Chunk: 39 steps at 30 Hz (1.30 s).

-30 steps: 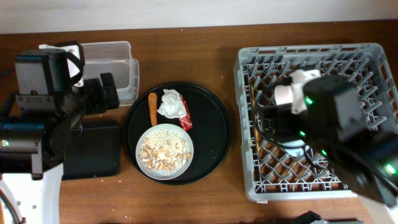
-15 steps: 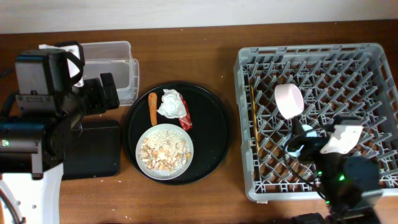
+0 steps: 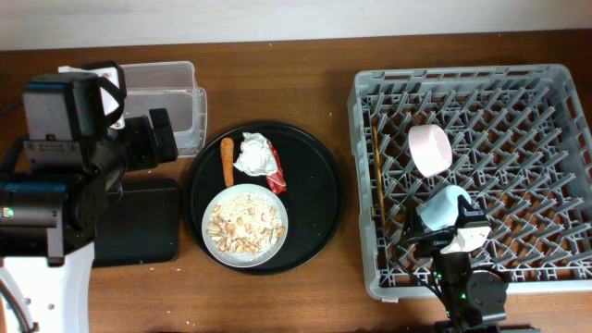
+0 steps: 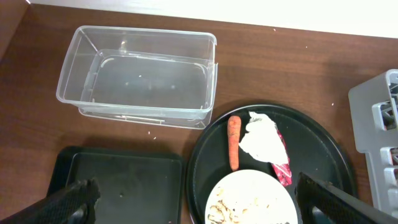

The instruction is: Sort waste into correct bins and load items into the dishwasher rack

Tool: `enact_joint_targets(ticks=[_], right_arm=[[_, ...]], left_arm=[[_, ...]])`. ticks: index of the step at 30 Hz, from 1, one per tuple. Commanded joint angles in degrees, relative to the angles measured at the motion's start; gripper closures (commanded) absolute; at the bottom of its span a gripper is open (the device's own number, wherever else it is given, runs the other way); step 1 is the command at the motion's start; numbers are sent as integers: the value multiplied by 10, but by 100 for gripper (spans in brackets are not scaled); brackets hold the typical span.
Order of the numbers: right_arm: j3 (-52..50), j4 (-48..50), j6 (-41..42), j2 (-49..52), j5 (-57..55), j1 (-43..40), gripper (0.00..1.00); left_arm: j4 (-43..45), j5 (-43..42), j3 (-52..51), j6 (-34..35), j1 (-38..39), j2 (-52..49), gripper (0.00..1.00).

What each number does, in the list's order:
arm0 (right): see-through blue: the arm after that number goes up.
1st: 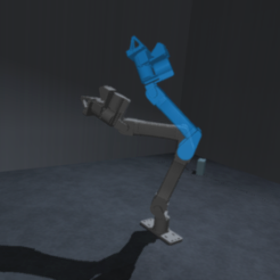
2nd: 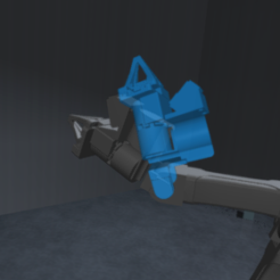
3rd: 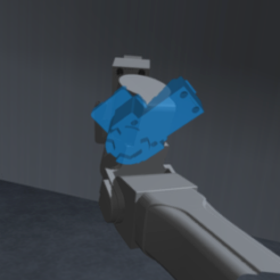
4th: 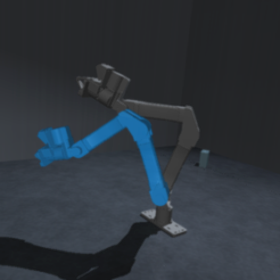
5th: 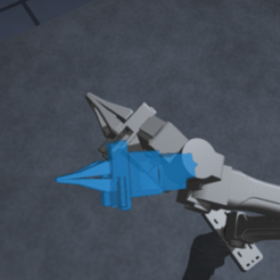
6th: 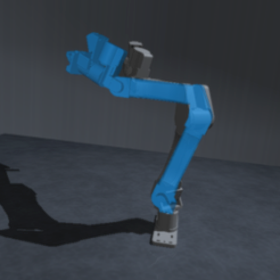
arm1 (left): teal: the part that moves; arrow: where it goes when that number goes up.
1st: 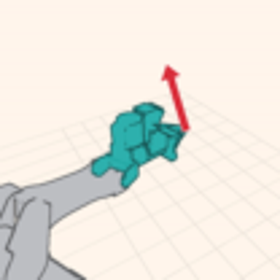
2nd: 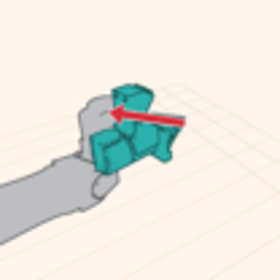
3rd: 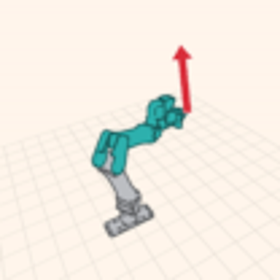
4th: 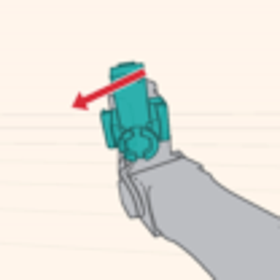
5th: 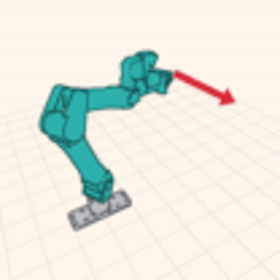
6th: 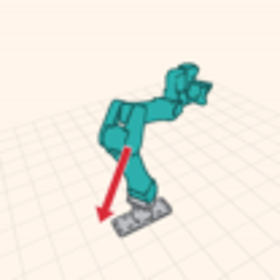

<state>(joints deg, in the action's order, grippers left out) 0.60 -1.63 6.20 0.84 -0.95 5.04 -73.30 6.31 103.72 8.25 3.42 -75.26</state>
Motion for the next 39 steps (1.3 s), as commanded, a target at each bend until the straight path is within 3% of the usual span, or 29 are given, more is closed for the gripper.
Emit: enact_joint_targets(ticks=[1,11,12,14,15,19,21,22,25,27,29,32,33,35,37,39], right_arm=[[-3,-7,2,-6,3,-2,2],[-3,-29,2,-5,3,-2,2],[-3,-29,2,-5,3,-2,2],[-3,-30,2,-5,3,-2,2],[-3,-30,2,-5,3,-2,2],[-3,-29,2,-5,3,-2,2],[-3,-29,2,-5,3,-2,2],[-3,-30,2,-5,3,-2,2],[-3,-29,2,-5,3,-2,2],[-3,-30,2,-5,3,-2,2],[-3,-30,2,-5,3,-2,2],[-3,-29,2,-5,3,-2,2],[-3,-30,2,-5,3,-2,2],[-3,-29,2,-5,3,-2,2],[-3,-29,2,-5,3,-2,2],[-3,-30,2,-5,3,-2,2]], left_arm=[[1,6,1,7,-1,0,1],[1,6,1,7,-1,0,1],[4,-22,1,23,-1,0,1],[19,-180,0,62,-1,0,1],[51,-219,-7,76,2,-4,1],[82,-169,-78,75,62,-85,1],[91,-155,-92,71,106,-171,7],[103,-138,-92,71,123,-216,16],[143,-113,-92,71,150,-328,28],[176,-112,-92,71,156,-376,30],[225,-103,-92,71,157,-429,39],[239,-95,-92,71,156,-485,43],[239,-95,-92,71,156,-502,48],[240,-95,-92,72,156,-516,79],[233,-99,-74,72,156,-509,93],[211,-100,-49,72,157,-501,100]])
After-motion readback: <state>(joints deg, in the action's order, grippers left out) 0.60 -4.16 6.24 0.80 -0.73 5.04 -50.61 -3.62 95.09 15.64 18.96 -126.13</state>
